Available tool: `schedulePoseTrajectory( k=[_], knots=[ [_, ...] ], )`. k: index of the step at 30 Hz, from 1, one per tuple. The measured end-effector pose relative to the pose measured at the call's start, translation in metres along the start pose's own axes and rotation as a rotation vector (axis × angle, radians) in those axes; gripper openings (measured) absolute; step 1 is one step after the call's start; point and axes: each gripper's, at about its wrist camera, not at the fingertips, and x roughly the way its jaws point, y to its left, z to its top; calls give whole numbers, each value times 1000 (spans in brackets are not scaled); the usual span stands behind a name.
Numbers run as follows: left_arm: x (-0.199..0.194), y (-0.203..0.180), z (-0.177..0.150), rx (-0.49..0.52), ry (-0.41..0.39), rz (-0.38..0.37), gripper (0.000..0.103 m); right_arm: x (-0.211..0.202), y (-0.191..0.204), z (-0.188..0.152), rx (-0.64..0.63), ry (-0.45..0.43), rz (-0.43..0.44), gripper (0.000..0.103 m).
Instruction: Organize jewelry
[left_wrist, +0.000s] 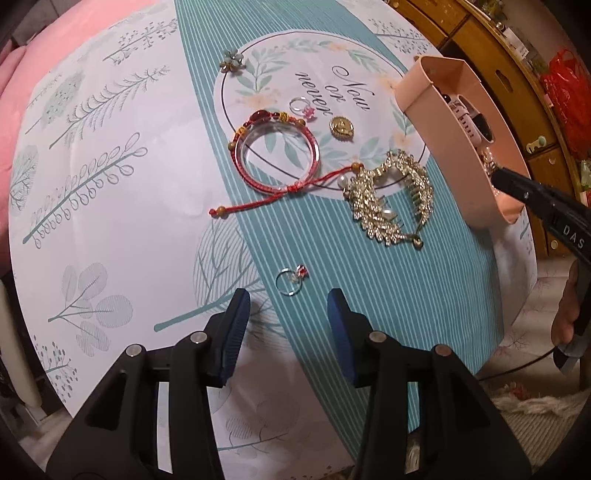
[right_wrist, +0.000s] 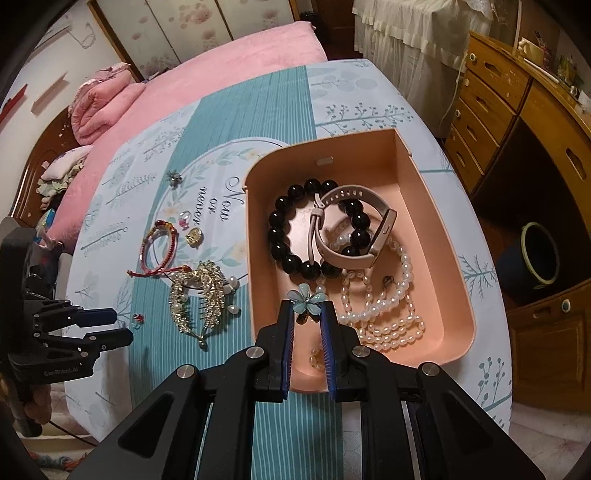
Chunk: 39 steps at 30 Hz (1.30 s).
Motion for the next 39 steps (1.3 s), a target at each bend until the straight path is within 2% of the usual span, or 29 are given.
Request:
schedulePoseTrajectory(
  k=[8,11,16,20,21,25,31,39],
  knots=[
    [6,-14,5,48,-39,45,40,3,3,-1,8,-2,-3,14],
    [7,-22,9,64,-41,50,31,2,3,-1,11,2,-5,14],
    [10,-24,14,56,-33,56,24,1,1,-2,22,5,10,15],
    [14,-26,17,51,-27,65,23,-2,0,-3,17,-2,4,16],
    [15,-26,15,53,-27,68,23,-2,-1,-3,17,0,4,16],
    [16,-28,14,49,-30,77,23,-4,-4,-3,33,-1,12,32],
    [19,-30,14,47,-39,99,6,-6,-6,-4,34,-10,5,32],
    [11,-20,6,21,-57,103,6,-9,-5,-5,22,-21,8,32]
  ],
)
